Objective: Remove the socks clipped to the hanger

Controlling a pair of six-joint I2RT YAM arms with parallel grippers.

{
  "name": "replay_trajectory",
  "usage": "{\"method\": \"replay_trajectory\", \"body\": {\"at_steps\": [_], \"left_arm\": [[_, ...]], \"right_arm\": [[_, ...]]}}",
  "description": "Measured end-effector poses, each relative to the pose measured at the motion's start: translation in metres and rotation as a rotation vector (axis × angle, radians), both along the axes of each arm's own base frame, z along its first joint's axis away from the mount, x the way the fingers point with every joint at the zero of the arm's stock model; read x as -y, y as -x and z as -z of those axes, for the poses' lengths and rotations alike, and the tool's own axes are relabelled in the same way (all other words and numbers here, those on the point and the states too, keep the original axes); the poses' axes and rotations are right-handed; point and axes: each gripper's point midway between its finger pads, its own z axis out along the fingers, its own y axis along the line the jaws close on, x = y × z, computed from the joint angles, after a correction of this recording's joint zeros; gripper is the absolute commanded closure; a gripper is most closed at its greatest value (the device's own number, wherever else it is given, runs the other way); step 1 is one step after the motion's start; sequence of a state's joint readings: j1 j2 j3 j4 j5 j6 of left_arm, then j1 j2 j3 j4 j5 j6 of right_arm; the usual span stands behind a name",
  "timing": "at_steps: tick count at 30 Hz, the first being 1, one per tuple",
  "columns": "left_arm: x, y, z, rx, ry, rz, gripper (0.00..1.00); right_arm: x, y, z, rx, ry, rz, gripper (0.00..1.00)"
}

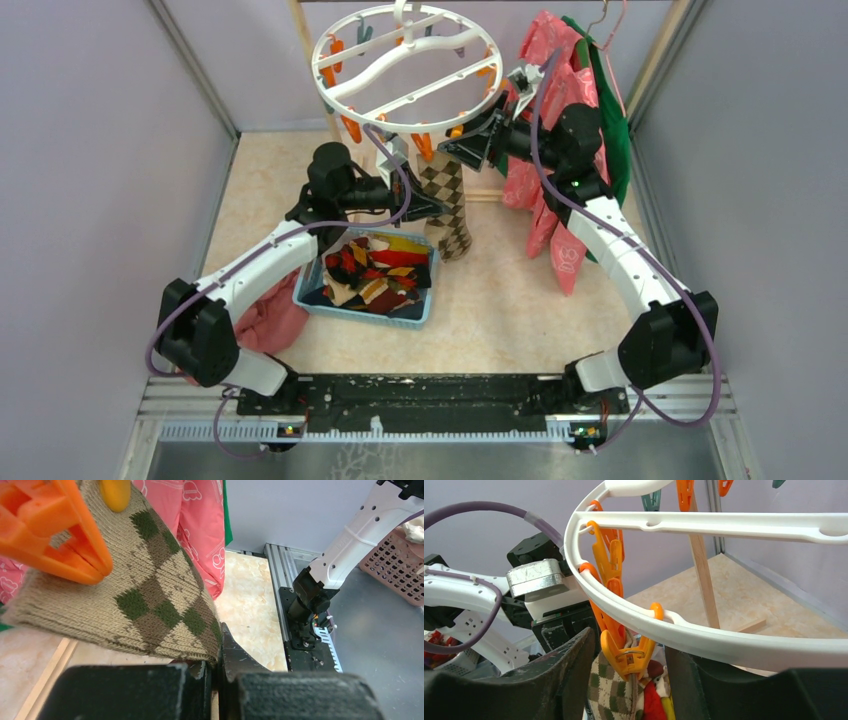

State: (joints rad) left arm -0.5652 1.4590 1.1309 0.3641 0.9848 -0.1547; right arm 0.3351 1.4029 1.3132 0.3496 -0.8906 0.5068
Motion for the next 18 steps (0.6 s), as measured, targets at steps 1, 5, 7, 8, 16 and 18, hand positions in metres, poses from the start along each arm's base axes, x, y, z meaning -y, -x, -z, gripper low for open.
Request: {"method": "replay_trajectory", "body": {"at_steps": [1, 5, 7, 8, 16, 18], "left_arm": [[-0.0001, 0.0, 0.0001, 0.001, -0.001, 0.0, 1.0], [-0.0003, 0.0, 0.0004, 0.008, -0.002, 0.0, 1.0], [-0.0004, 0.0, 0.0004, 0.014, -0.003, 0.0, 1.0], [-0.0005, 0.0, 0.0002, 0.017, -0.003, 0.0, 1.0], [-0.0022, 0.0007, 0.0049, 0.035, -0.022, 0.0, 1.0], [-0.0035, 0.0016, 0.0072, 0.044, -0.033, 0.0, 1.0]], "right_arm": [[0.0, -0.0001, -0.0001, -0.001, -0.001, 0.0, 0.54], [0.0002, -0.0009, -0.0006, -0.011, -0.006, 0.006, 0.76], [0.0007, -0.0022, -0.0007, -0.018, -0.009, 0.013, 0.87], [0.0017, -0.0033, -0.0007, -0.02, -0.01, 0.018, 0.92], [0.005, -0.0081, -0.0007, -0.036, -0.017, 0.042, 1.0], [0.0065, -0.0093, -0.0008, -0.04, -0.019, 0.047, 1.0]]}}
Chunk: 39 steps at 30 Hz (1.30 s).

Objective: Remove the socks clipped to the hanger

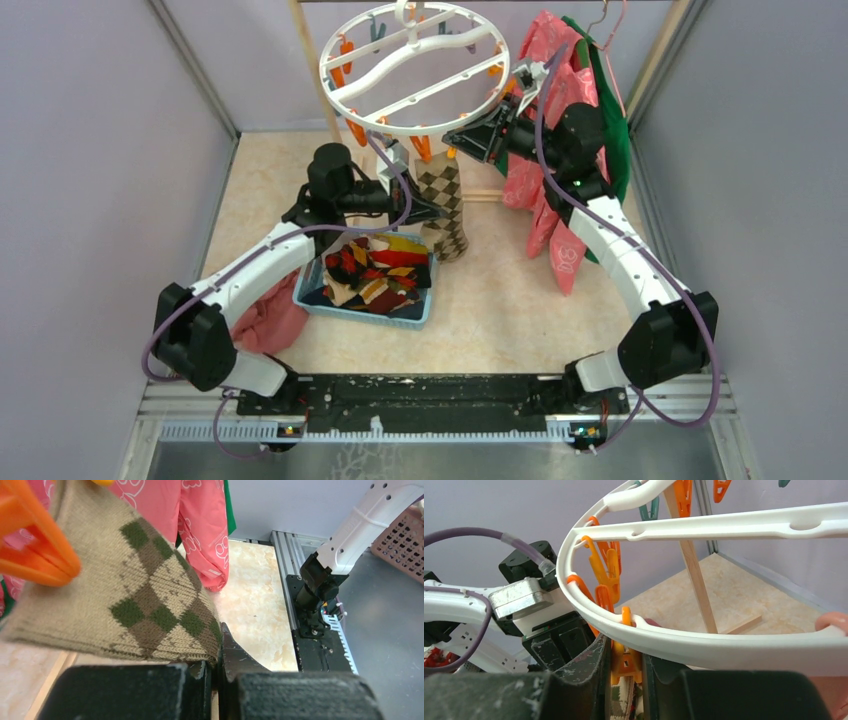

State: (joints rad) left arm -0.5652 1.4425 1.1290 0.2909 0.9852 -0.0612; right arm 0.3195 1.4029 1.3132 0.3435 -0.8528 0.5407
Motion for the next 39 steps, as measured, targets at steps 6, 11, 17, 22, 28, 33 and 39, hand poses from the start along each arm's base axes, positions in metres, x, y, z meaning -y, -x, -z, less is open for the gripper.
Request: {"method": "replay_trajectory", "body": {"at_steps": [6, 11, 17, 22, 28, 33, 39], "left_arm": [[-0.009, 0.009, 0.014, 0.062, -0.072, 0.023, 1.0], [-0.025, 0.019, 0.03, 0.162, -0.208, 0.056, 1.0], [-0.061, 0.038, 0.02, 0.328, -0.364, 0.04, 1.0], [-0.092, 0.049, 0.005, 0.427, -0.473, -0.009, 1.0], [-0.118, 0.039, 0.035, 0.441, -0.635, -0.086, 1.0], [-0.123, 0.024, 0.09, 0.397, -0.77, -0.092, 1.0], [-0.117, 0.01, 0.142, 0.357, -0.888, -0.062, 0.99]], "right_arm": [[0.003, -0.003, 0.001, -0.003, -0.001, 0.011, 1.0], [0.003, -0.003, 0.002, -0.004, 0.002, 0.012, 0.97], [0.005, -0.004, 0.008, 0.005, 0.02, 0.02, 0.93], [0.01, -0.004, 0.014, 0.007, 0.034, 0.035, 0.89], [0.014, -0.001, 0.016, 0.026, 0.047, 0.043, 0.85], [0.015, -0.001, 0.022, 0.036, 0.063, 0.045, 0.78], [0.015, -0.001, 0.029, 0.033, 0.081, 0.049, 0.73]]}}
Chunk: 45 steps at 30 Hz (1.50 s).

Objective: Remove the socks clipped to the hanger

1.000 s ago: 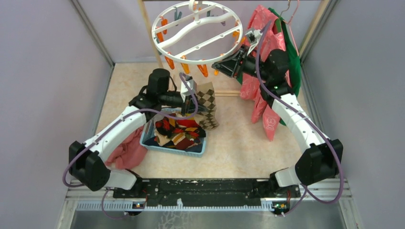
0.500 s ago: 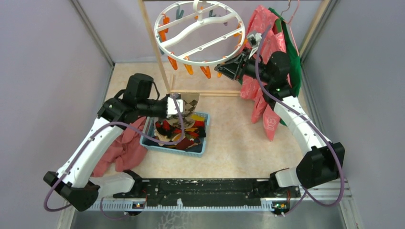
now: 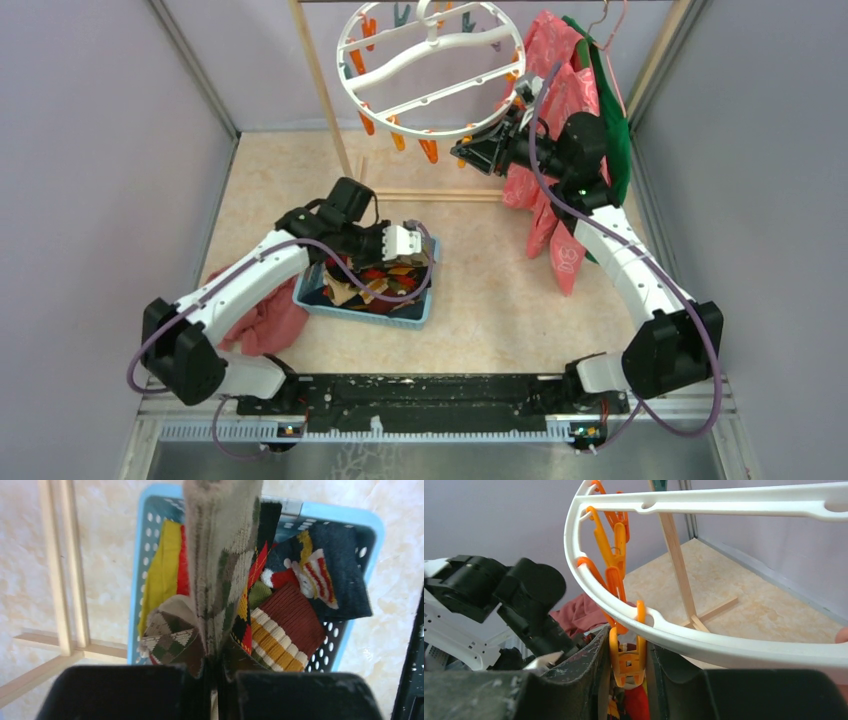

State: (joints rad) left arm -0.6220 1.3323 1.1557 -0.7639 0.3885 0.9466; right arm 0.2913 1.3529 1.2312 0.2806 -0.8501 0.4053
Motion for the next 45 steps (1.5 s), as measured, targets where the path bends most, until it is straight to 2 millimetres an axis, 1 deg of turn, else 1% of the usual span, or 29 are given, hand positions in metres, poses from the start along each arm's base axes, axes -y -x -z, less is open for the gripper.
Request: {"method": "replay_trajectory", "body": {"at_steps": [3, 5, 7, 9, 12, 14, 19, 21, 24, 28, 30, 31, 32, 34, 38, 41, 45], "left_arm": [[-0.002, -0.004, 0.028, -0.025, -0.071, -0.014, 0.96], [-0.007, -0.004, 0.049, -0.047, -0.131, -0.029, 0.92], [-0.012, -0.002, 0.066, -0.07, -0.18, -0.045, 0.87], [-0.015, 0.0, 0.077, -0.088, -0.214, -0.062, 0.81], [-0.019, 0.001, 0.088, -0.106, -0.25, -0.097, 0.68], [-0.023, 0.001, 0.092, -0.111, -0.271, -0.122, 0.61], [-0.028, 0.001, 0.092, -0.118, -0.296, -0.17, 0.43], [-0.028, 0.001, 0.087, -0.124, -0.293, -0.179, 0.36], [-0.025, -0.001, 0.073, -0.116, -0.267, -0.186, 0.28], [-0.023, -0.007, 0.046, -0.101, -0.202, -0.197, 0.17], [-0.023, -0.013, 0.028, -0.096, -0.142, -0.209, 0.08], [-0.021, -0.015, 0.015, -0.088, -0.098, -0.21, 0.05], [-0.023, -0.019, 0.011, -0.084, -0.083, -0.221, 0.02], [-0.026, -0.023, -0.006, -0.077, -0.015, -0.232, 0.01], [-0.033, -0.025, -0.028, -0.083, 0.097, -0.258, 0.01], [-0.043, -0.031, -0.041, -0.083, 0.184, -0.306, 0.01], [-0.065, -0.048, -0.053, -0.055, 0.279, -0.428, 0.01]], "right_arm": [[0.0, 0.001, 0.0, 0.004, 0.003, 0.0, 0.72], [0.001, 0.002, -0.001, 0.013, 0.005, 0.001, 0.72], [0.001, 0.002, -0.002, 0.016, 0.005, 0.001, 0.71], [0.001, 0.002, -0.001, 0.021, 0.009, 0.001, 0.69], [0.001, 0.002, 0.005, 0.018, 0.021, 0.004, 0.64], [0.002, 0.001, 0.009, 0.022, 0.035, 0.008, 0.58], [0.006, 0.005, 0.017, 0.021, 0.075, 0.013, 0.39], [0.008, 0.006, 0.02, 0.02, 0.089, 0.019, 0.33], [0.015, 0.006, 0.021, 0.03, 0.106, 0.034, 0.27], [0.022, 0.01, 0.02, 0.053, 0.13, 0.043, 0.19], [0.024, 0.014, 0.022, 0.069, 0.151, 0.035, 0.16], [0.025, 0.016, 0.024, 0.077, 0.164, 0.03, 0.14], [0.026, 0.018, 0.025, 0.082, 0.174, 0.026, 0.13], [0.029, 0.023, 0.028, 0.1, 0.201, 0.02, 0.1], [0.036, 0.03, 0.035, 0.118, 0.256, 0.024, 0.02], [0.042, 0.034, 0.045, 0.112, 0.305, 0.034, 0.01], [0.055, 0.038, 0.058, 0.084, 0.377, 0.091, 0.01]]}}
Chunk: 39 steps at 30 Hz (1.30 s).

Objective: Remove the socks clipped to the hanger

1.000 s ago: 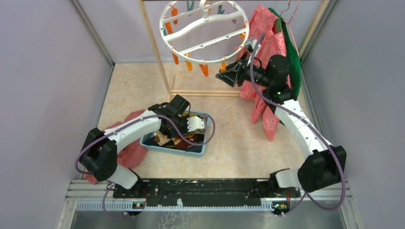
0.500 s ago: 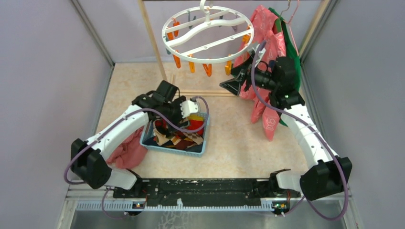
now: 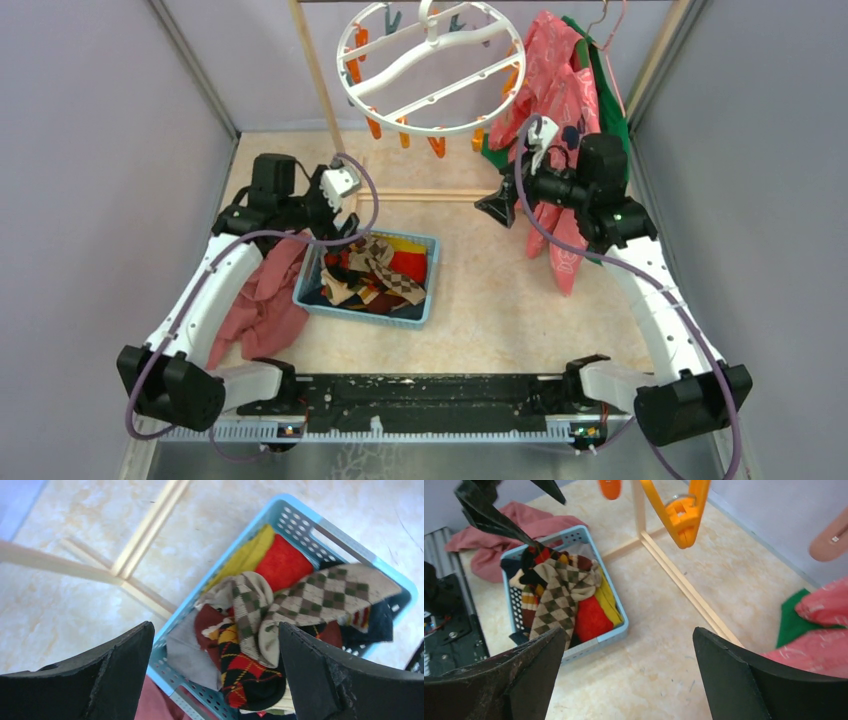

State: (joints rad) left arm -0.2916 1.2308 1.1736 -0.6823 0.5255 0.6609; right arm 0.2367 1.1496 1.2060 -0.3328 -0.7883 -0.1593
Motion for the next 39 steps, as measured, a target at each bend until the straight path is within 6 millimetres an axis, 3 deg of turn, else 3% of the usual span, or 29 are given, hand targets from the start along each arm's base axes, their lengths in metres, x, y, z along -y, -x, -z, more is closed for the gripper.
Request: {"method": "replay_trajectory", "body": {"at_steps": [6, 12, 16, 19, 27, 37, 39], "left_arm": [[-0.027, -0.033, -0.032, 0.086, 0.121, -0.217, 0.01], [-0.079, -0.068, -0.061, 0.139, 0.255, -0.506, 0.01], [-0.113, -0.078, -0.068, 0.133, 0.323, -0.677, 0.01], [-0.127, -0.079, -0.074, 0.136, 0.361, -0.744, 0.01], [-0.122, -0.053, -0.109, 0.257, 0.477, -0.711, 0.01], [-0.115, -0.042, -0.091, 0.267, 0.495, -0.67, 0.01], [-0.115, -0.043, -0.093, 0.277, 0.497, -0.67, 0.01]], "right_arm": [[0.028, 0.004, 0.005, -0.021, 0.072, 0.171, 0.01], [0.051, 0.004, 0.006, -0.026, 0.115, 0.307, 0.01], [0.058, -0.001, 0.001, -0.027, 0.125, 0.361, 0.01], [0.059, -0.004, -0.004, -0.025, 0.118, 0.376, 0.01], [0.053, -0.011, -0.003, -0.003, 0.084, 0.358, 0.02], [0.042, -0.009, 0.061, -0.088, 0.094, 0.293, 0.02], [0.044, -0.009, 0.065, -0.086, 0.1, 0.302, 0.02]]}}
